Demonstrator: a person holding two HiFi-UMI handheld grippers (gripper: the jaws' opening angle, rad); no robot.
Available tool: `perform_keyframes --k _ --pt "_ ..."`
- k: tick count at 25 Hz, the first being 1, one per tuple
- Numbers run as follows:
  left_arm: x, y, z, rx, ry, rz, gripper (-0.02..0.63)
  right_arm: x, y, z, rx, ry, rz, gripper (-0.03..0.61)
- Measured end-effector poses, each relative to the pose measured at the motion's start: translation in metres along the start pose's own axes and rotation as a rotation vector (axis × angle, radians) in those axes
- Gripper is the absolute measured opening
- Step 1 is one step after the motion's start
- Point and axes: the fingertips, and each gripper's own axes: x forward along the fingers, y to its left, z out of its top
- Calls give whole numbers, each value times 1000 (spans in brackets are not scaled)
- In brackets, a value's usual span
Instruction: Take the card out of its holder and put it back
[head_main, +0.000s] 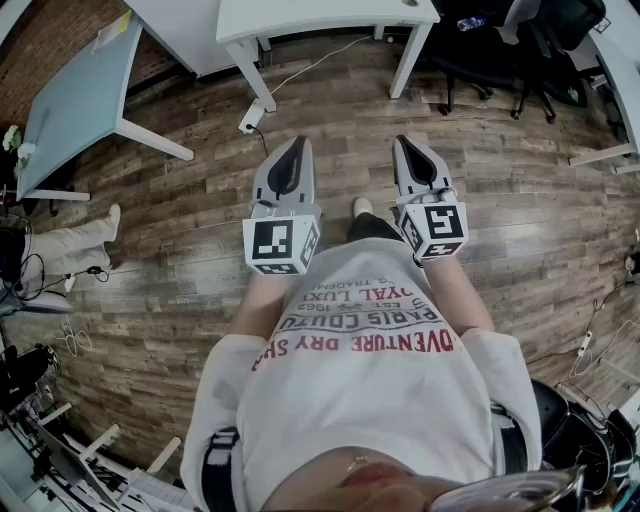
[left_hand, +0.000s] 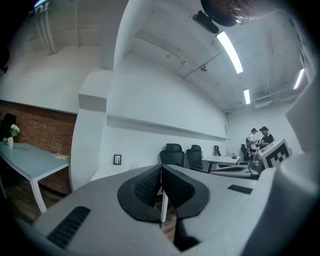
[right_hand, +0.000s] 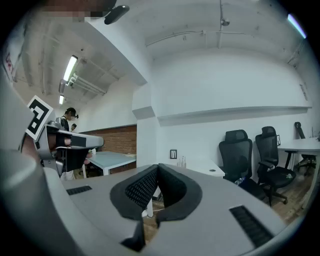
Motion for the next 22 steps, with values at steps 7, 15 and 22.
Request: perform_keyframes --k 7,15,22 --pt "11 5 -4 -1 11 4 25 12 -5 -2 8 5 10 25" --pt "28 11 -12 -31 30 23 25 28 -17 -9 50 22 24 25" --pt "71 25 -27 -62 70 41 25 67 -41 -23 75 71 42 25"
